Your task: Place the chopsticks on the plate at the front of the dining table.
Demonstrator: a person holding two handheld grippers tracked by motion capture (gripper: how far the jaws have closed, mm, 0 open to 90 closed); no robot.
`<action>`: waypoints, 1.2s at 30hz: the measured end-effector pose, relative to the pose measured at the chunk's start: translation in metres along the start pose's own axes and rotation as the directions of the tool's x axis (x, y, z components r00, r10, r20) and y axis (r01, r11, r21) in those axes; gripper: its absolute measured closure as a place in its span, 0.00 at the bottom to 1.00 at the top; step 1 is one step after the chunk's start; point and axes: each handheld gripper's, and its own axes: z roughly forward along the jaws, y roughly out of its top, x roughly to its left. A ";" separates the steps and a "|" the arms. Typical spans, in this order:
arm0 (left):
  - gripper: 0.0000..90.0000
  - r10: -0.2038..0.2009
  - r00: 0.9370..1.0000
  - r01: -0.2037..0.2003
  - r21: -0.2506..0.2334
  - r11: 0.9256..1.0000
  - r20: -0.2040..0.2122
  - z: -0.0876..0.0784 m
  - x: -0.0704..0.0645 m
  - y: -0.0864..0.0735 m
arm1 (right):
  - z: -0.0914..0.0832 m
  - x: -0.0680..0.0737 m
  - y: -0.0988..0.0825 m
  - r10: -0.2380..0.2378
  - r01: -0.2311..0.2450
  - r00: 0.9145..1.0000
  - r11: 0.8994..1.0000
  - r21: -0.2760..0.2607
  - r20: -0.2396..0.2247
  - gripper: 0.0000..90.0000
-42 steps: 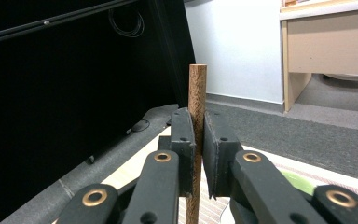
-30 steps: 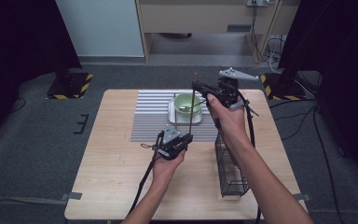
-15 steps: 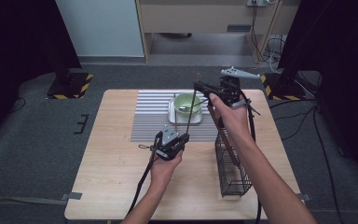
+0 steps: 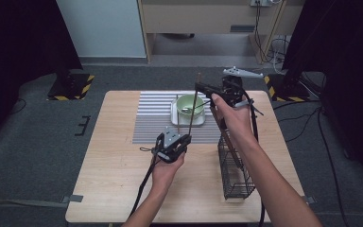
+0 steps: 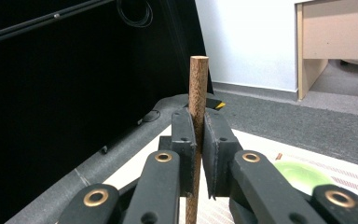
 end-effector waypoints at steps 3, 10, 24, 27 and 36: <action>0.85 -0.004 1.000 0.004 -0.006 1.000 -0.008 0.000 0.001 0.000 | -0.001 0.000 0.001 0.009 -0.009 1.000 1.000 -0.007 -0.004 0.93; 0.85 0.002 1.000 -0.002 -0.015 1.000 0.001 0.002 -0.001 0.003 | -0.003 -0.001 0.001 0.033 -0.033 0.999 0.999 -0.020 -0.017 0.93; 0.95 0.008 1.000 -0.008 -0.017 1.000 -0.009 -0.003 -0.003 0.005 | -0.004 -0.002 0.002 0.043 -0.043 0.999 0.999 -0.024 -0.024 0.93; 0.96 0.006 1.000 -0.006 -0.014 1.000 -0.009 -0.004 -0.002 0.005 | -0.003 -0.001 0.002 0.037 -0.038 0.999 0.999 -0.022 -0.025 0.93; 0.96 -0.009 1.000 0.008 -0.013 1.000 -0.022 -0.004 0.002 0.004 | -0.001 0.003 0.001 -0.010 0.010 1.000 1.000 0.010 -0.030 0.75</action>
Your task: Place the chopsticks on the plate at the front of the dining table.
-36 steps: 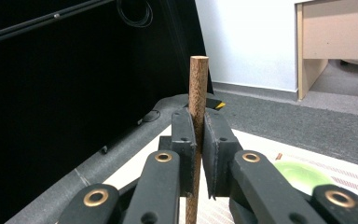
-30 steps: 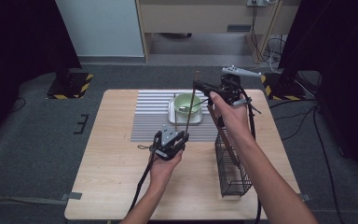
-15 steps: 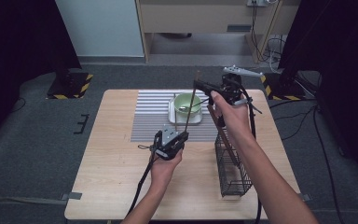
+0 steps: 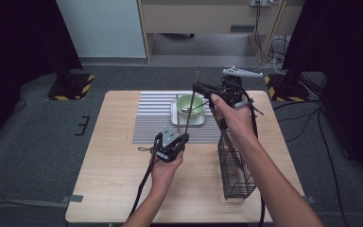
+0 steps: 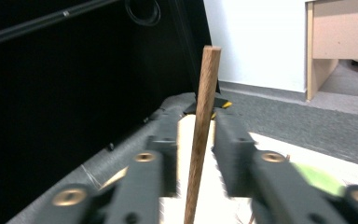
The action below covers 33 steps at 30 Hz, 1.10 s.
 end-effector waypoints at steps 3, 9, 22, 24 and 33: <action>0.96 -0.007 1.000 0.007 0.003 1.000 -0.010 0.000 0.003 0.000 | 0.000 0.000 -0.002 -0.020 0.020 1.000 1.000 0.016 0.010 0.66; 0.96 -0.003 1.000 0.003 0.010 1.000 -0.027 -0.003 0.010 -0.002 | -0.006 -0.005 -0.008 -0.080 0.077 0.994 0.996 0.048 0.077 0.48; 0.96 -0.016 0.998 0.017 0.008 1.000 -0.065 -0.014 0.028 -0.004 | -0.022 -0.031 -0.028 -0.160 0.137 0.967 0.982 0.126 0.200 0.24; 0.96 -0.025 0.997 0.025 0.006 1.000 -0.078 -0.016 0.032 -0.005 | -0.028 -0.041 -0.032 -0.149 0.123 0.964 0.984 0.130 0.218 0.20; 0.96 -0.021 0.996 0.023 0.014 1.000 -0.090 -0.016 0.039 -0.006 | -0.049 -0.074 -0.044 -0.117 0.079 0.945 0.988 0.133 0.304 0.15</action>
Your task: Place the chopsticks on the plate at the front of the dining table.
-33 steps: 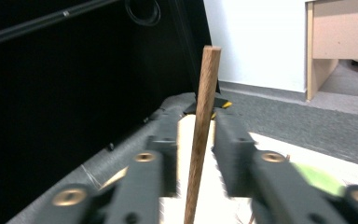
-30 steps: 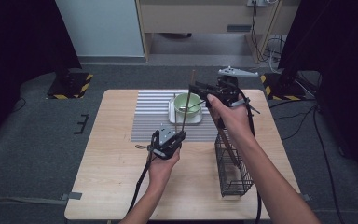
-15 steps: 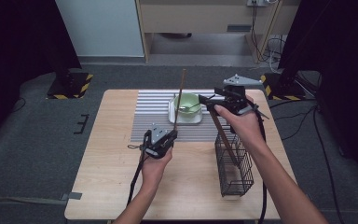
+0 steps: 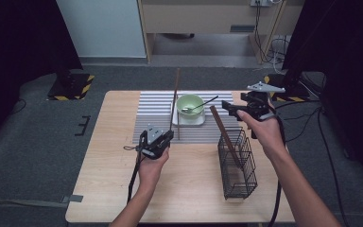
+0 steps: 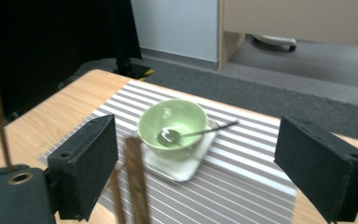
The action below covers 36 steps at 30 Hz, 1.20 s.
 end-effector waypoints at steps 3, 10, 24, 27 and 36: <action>0.96 -0.001 1.000 0.001 0.003 1.000 -0.003 0.002 0.001 -0.001 | -0.001 -0.010 -0.008 0.013 -0.013 1.000 1.000 0.012 0.020 0.14; 0.96 0.019 1.000 -0.019 0.011 1.000 -0.014 0.004 0.002 -0.002 | -0.006 -0.033 -0.028 0.029 -0.031 0.997 0.999 0.029 0.072 0.14; 0.96 -0.002 0.999 0.001 -0.004 1.000 -0.041 0.002 0.012 -0.004 | -0.018 -0.074 -0.066 0.080 -0.088 0.984 0.995 0.044 0.159 0.13; 0.96 -0.005 0.999 0.005 0.000 1.000 -0.046 0.003 0.013 -0.004 | -0.019 -0.081 -0.075 0.086 -0.096 0.980 0.994 0.047 0.180 0.13; 0.96 -0.014 0.998 0.015 0.017 1.000 -0.057 0.008 0.017 -0.005 | -0.013 -0.098 -0.111 0.114 -0.138 0.966 0.987 0.088 0.233 0.13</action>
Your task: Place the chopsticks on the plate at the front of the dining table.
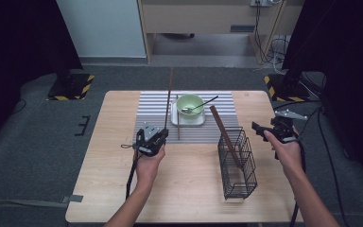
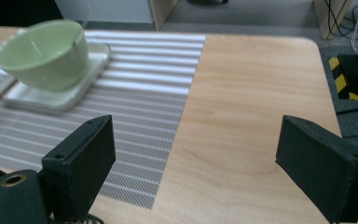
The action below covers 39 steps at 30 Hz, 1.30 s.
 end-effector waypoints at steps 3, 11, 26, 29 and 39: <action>0.96 -0.001 1.000 0.001 0.004 1.000 -0.005 0.002 0.000 0.000 | 0.005 -0.002 -0.011 0.004 -0.004 1.000 1.000 0.022 0.005 0.13; 0.96 0.004 1.000 -0.004 0.012 1.000 -0.017 0.008 -0.001 0.001 | 0.020 -0.004 -0.037 0.003 -0.006 1.000 0.997 0.080 0.028 0.13; 0.96 -0.012 1.000 0.013 0.033 0.999 -0.028 0.019 0.000 -0.002 | 0.036 -0.006 -0.068 0.029 -0.034 0.999 0.990 0.135 0.042 0.14; 0.96 -0.013 0.999 0.014 0.038 0.999 -0.030 0.021 0.000 -0.001 | 0.037 -0.006 -0.070 0.029 -0.035 0.999 0.990 0.138 0.044 0.14; 0.96 -0.029 0.999 0.030 0.042 0.999 -0.035 0.029 -0.002 0.006 | 0.041 -0.005 -0.076 0.008 -0.018 0.998 0.987 0.161 0.063 0.14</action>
